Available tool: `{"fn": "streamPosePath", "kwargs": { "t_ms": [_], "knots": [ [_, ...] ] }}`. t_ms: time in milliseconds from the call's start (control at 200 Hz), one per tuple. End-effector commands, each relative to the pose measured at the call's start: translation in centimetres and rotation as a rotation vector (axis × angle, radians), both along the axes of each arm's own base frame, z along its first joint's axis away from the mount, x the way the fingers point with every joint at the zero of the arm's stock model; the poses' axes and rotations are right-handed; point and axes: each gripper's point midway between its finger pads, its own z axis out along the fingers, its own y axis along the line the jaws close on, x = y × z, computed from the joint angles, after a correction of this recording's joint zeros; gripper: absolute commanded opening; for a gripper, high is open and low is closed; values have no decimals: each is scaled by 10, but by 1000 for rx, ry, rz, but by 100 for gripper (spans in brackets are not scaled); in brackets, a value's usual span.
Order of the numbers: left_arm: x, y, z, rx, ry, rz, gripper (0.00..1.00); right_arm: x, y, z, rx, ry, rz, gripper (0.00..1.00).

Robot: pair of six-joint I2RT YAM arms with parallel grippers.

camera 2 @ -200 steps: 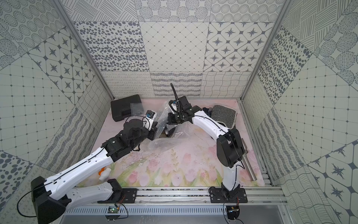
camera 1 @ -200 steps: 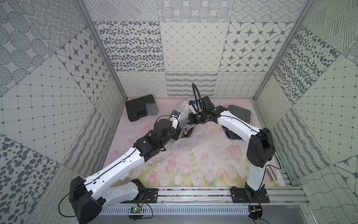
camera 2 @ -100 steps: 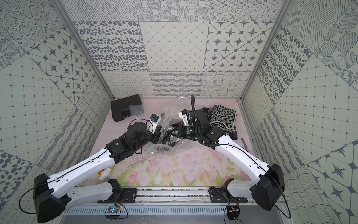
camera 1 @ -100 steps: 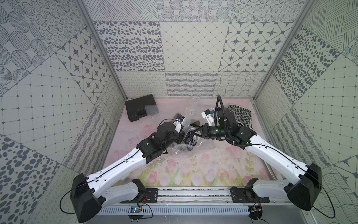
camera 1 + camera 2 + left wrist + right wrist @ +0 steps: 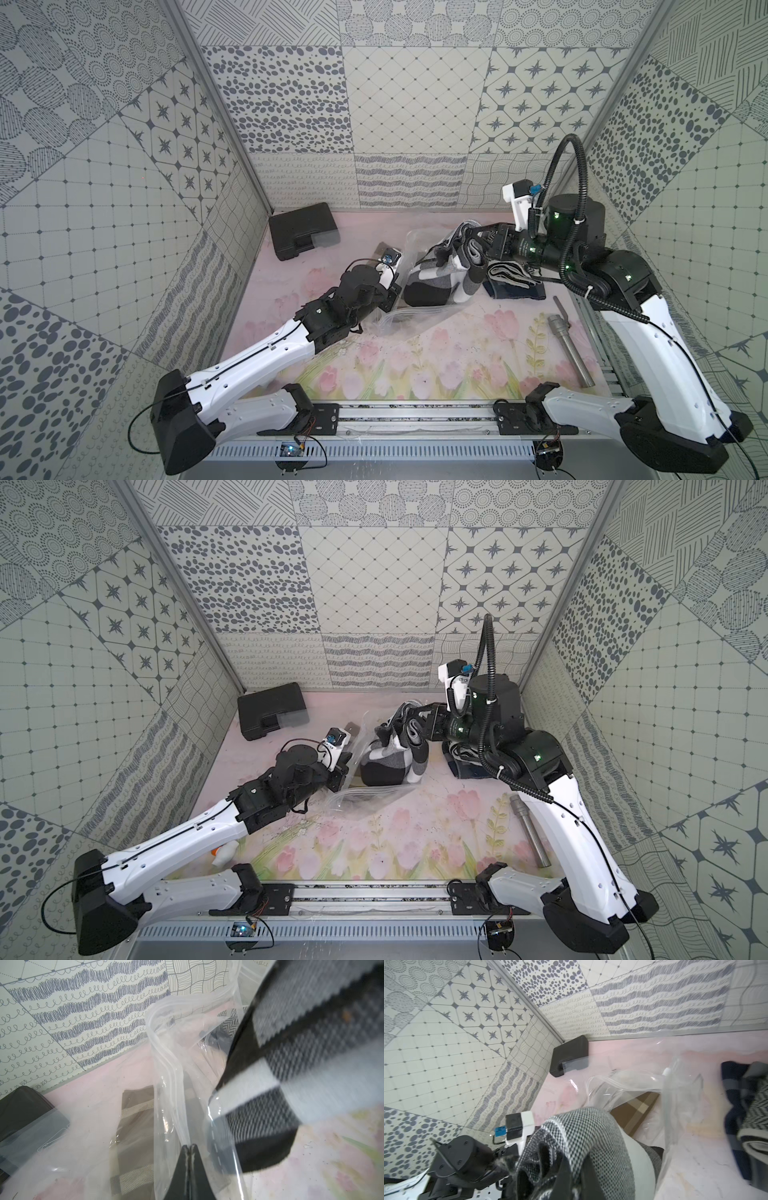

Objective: Take the blanket out of the vacuum bag
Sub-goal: Take out the blanket from the vacuum bag, then place the blanket at the center of the board.

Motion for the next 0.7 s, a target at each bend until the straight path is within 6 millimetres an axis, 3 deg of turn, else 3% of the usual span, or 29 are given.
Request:
{"fn": "streamPosePath", "kwargs": {
  "t_ms": [0, 160, 275, 430, 540, 695],
  "knots": [
    [3, 2, 12, -17, -37, 19, 0, 31, -36, 21, -137, -132, -122, 0],
    [7, 1, 11, -12, -35, 33, 0, 53, -69, 49, -264, -207, -238, 0],
    [9, -2, 8, -2, -36, 36, 0, 56, -89, 81, -252, -295, -316, 0],
    [12, -5, 4, 0, -32, 33, 0, 68, -121, 106, -239, -322, -395, 0],
    [12, -7, 1, 6, -30, 29, 0, 72, -129, 132, -77, -333, -372, 0],
    [14, -8, 2, -9, -41, 31, 0, 77, -117, 154, 62, -348, -299, 0]
  ]
}}
